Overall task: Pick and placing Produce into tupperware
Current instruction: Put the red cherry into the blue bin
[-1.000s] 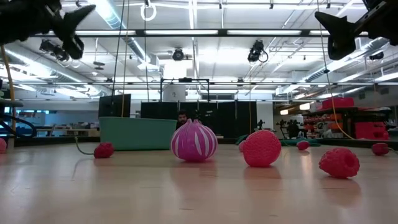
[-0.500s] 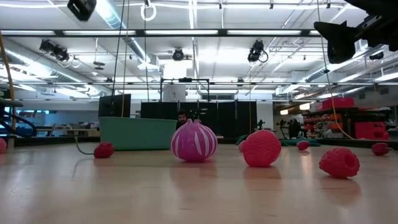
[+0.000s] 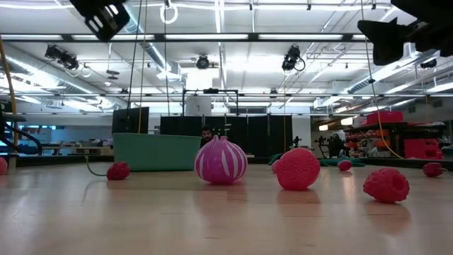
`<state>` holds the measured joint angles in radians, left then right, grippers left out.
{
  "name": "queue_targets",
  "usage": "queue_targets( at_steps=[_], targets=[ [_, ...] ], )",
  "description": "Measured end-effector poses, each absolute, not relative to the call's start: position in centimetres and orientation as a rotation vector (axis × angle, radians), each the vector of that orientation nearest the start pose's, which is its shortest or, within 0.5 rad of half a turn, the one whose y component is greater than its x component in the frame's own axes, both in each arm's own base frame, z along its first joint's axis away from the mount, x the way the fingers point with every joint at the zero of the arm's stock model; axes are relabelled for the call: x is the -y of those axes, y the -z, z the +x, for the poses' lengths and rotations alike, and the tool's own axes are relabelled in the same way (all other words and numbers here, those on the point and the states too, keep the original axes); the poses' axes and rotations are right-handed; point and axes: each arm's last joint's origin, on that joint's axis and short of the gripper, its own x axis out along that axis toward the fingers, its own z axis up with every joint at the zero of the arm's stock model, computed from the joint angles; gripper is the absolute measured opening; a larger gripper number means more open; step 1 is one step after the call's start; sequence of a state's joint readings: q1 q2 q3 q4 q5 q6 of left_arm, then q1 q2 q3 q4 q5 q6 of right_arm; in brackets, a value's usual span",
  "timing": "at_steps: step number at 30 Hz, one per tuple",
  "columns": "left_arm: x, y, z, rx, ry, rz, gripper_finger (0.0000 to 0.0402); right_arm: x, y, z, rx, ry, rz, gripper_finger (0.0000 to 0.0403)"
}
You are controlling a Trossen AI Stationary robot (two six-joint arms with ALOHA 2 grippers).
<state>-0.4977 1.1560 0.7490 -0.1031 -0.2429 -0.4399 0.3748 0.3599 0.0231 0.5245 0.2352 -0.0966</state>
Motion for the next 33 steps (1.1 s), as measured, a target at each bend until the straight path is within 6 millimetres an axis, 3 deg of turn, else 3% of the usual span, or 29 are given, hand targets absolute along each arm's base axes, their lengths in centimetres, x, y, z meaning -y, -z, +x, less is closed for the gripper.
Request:
queue_targets(
  at_steps=[6, 10, 18, 25, 29, 33],
  targets=[
    [10.2, -23.3, 24.2, -0.588, 0.014, -0.27, 0.0042, -3.7, -19.0, 11.2, 0.198, -0.119, -0.155, 0.0316],
    [9.2, -22.2, 24.9, -0.631, -0.097, -0.412, 0.0039, -3.7, -19.1, 11.2, 0.202, -0.114, -0.201, 0.0316],
    [8.2, -21.4, 24.9, -0.723, -0.078, -0.343, 0.0034, -3.7, -19.1, 11.2, 0.202, -0.114, -0.207, 0.0316],
    [9.3, -20.6, 23.6, -0.863, -0.03, -0.318, 0.0098, -3.7, -19.0, 11.2, 0.2, -0.114, -0.208, 0.0316],
    [9.2, -19.4, 21.8, -1.049, -0.112, -0.276, 0.0138, -3.7, -19.0, 11.2, 0.2, -0.114, -0.207, 0.0316],
    [9.0, -18.6, 21.5, -1.043, -0.201, -0.345, 0.0161, -3.7, -19.0, 11.2, 0.2, -0.114, -0.207, 0.0316]
  ],
)
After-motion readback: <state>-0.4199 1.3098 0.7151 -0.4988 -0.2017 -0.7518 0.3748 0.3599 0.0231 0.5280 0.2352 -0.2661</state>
